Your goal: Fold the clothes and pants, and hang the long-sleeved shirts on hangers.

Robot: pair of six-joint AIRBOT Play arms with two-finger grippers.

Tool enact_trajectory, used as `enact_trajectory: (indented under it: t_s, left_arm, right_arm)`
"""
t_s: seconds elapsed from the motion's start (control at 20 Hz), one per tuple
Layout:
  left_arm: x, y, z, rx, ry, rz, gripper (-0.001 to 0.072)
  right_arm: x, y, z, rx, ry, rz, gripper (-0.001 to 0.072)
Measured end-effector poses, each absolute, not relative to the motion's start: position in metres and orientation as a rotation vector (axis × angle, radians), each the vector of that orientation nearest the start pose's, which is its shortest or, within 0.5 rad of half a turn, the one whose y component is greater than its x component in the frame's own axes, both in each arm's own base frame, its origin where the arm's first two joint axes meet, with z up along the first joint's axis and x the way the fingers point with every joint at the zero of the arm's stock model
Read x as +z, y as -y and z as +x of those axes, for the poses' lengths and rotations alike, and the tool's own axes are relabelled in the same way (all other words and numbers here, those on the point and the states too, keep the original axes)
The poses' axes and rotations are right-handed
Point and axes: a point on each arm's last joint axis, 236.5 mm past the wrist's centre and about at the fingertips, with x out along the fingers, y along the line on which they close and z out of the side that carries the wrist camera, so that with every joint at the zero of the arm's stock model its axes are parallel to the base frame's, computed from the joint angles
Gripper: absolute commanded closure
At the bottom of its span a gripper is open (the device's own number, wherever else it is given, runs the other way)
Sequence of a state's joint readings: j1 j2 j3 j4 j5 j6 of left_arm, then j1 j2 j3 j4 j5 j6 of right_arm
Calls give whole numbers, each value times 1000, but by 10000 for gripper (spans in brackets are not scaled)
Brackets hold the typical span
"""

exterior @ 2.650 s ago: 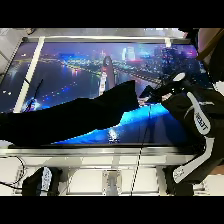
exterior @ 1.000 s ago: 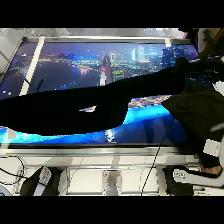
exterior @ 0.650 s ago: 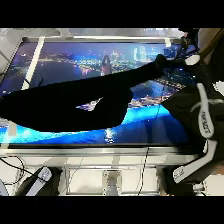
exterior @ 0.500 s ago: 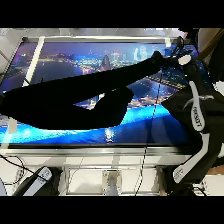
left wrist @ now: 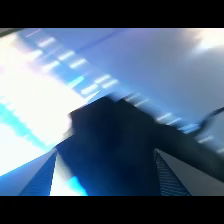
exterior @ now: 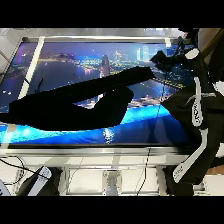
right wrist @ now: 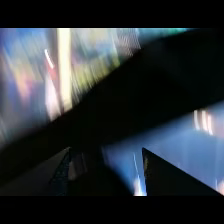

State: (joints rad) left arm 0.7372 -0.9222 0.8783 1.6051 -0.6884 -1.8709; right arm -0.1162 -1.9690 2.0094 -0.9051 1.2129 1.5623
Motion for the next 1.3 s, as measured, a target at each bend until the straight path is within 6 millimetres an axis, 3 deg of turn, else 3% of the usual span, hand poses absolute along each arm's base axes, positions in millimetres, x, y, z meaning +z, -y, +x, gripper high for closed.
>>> enact_trajectory:
  t_s: [0.15, 0.3, 0.5, 0.65, 0.7, 0.75, 0.8, 0.85, 0.9, 0.95, 1.0, 1.2, 1.25, 1.3]
  left_arm:
    - [62, -272, 242, 892, -770, -516, -4]
    - [37, -267, 218, 909, -879, -531, -5]
    - [-5, -258, 210, 883, -1011, -576, -4]
    - [-30, -254, 215, 850, -1063, -620, -4]
    - [-36, -255, 217, 845, -1067, -626, -4]
    - [-40, -255, 219, 841, -1072, -631, -3]
    - [-44, -255, 220, 837, -1076, -638, 32]
    - [-48, -256, 221, 834, -1078, -642, 230]
    - [-51, -256, 222, 831, -1085, -644, 480]
    - [-55, -257, 223, 830, -1089, -646, 621]
    - [-58, -257, 225, 827, -1089, -649, 689]
    - [-65, -266, 242, 822, -1028, -664, 686]
    - [-64, -267, 247, 820, -1004, -669, 619]
    - [-62, -269, 254, 818, -970, -680, 350]
  right_arm:
    - [-8, -92, 545, 351, -1273, 573, 225]
    - [-46, -135, 519, 410, -1411, 539, 225]
    - [-77, -169, 510, 441, -1461, 531, 226]
    - [-87, -180, 510, 443, -1470, 542, 230]
    - [-89, -182, 510, 443, -1472, 541, 239]
    - [-92, -185, 509, 443, -1476, 540, 293]
    - [-93, -189, 508, 448, -1475, 539, 384]
    - [-94, -193, 508, 453, -1477, 540, 555]
    - [-95, -197, 506, 459, -1481, 535, 708]
    - [-95, -200, 506, 463, -1478, 535, 704]
    - [-93, -202, 507, 469, -1473, 532, 704]
    - [-71, -201, 524, 487, -1405, 517, 705]
    - [-61, -199, 530, 491, -1380, 509, 705]
    - [-52, -197, 535, 494, -1361, 503, 704]
